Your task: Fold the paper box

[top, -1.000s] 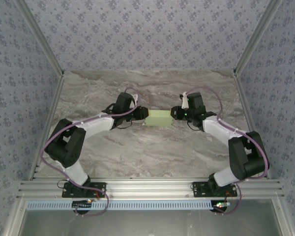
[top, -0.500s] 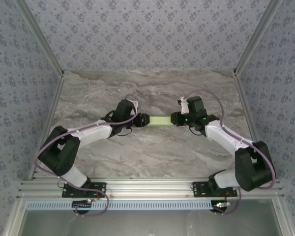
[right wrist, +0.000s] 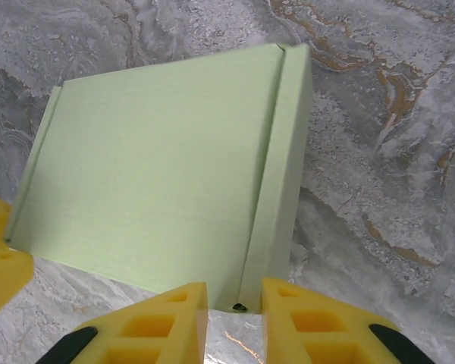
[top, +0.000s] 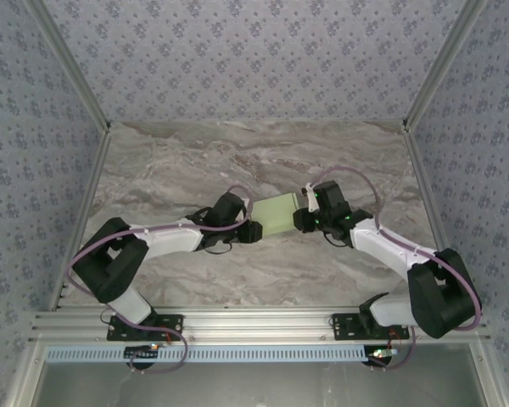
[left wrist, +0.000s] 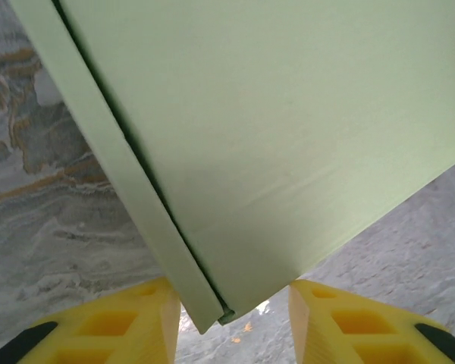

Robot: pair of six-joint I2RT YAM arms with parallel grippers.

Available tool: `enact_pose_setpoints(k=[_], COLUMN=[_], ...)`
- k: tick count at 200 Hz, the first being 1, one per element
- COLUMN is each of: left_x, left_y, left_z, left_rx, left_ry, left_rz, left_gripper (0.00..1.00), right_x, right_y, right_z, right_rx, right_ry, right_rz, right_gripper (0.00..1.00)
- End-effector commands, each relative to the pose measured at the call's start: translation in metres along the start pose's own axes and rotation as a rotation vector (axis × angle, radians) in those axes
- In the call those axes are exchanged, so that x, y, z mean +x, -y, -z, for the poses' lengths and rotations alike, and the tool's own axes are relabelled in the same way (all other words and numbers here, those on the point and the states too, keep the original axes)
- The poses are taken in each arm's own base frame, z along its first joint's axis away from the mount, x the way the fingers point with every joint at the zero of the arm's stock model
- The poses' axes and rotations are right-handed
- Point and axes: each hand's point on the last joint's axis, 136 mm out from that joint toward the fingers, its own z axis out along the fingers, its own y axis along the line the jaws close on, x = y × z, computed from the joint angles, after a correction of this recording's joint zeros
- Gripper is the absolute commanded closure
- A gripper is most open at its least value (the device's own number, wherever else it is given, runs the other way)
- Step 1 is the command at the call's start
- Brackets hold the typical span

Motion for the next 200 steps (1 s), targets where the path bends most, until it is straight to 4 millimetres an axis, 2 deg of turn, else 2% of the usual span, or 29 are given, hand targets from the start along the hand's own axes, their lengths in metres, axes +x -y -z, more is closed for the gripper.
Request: enact_pose_setpoints(k=[1,17,38,55,83,119,155,178,200], left_x=[-0.024,-0.024,-0.031,-0.044,-0.059,-0.071,-0.074,-0.080,-0.092], left_y=[0.030,0.028,0.015,0.006,0.004,-0.003,0.004,0.001,-0.009], left_z=[0.007,0.014,0.025,0.029,0.021,0.007,-0.006,-0.010,-0.012], left_rx=[0.072,0.059,0.023,0.046,0.097,0.085,0.112,0.096,0.056], left_ry=[0.060,0.072,0.108,0.144,0.135,0.121,0.090,0.093,0.122], left_rz=[-0.043,-0.066,-0.064,-0.006,0.041,0.064,0.064,0.067,0.071], left_gripper=[0.53,0.46,0.41,0.39,0.38,0.40,0.51,0.53,0.54], right_x=[0.005,0.007,0.004,-0.006,-0.018,-0.021,-0.018,-0.023,-0.035], right_y=[-0.013,-0.004,0.007,0.009,0.006,0.001,-0.004,-0.005,-0.004], right_z=[-0.001,0.007,0.012,0.005,-0.013,-0.030,-0.041,-0.048,-0.055], right_rx=[-0.031,0.020,0.041,-0.009,-0.096,-0.141,-0.162,-0.163,-0.151], right_ry=[-0.058,-0.072,-0.064,-0.044,-0.044,-0.059,-0.067,-0.059,-0.038], right_rz=[0.029,0.046,0.019,-0.035,-0.101,-0.125,-0.137,-0.145,-0.151], right_gripper=[0.69,0.55,0.43,0.40,0.36,0.41,0.50,0.54,0.56])
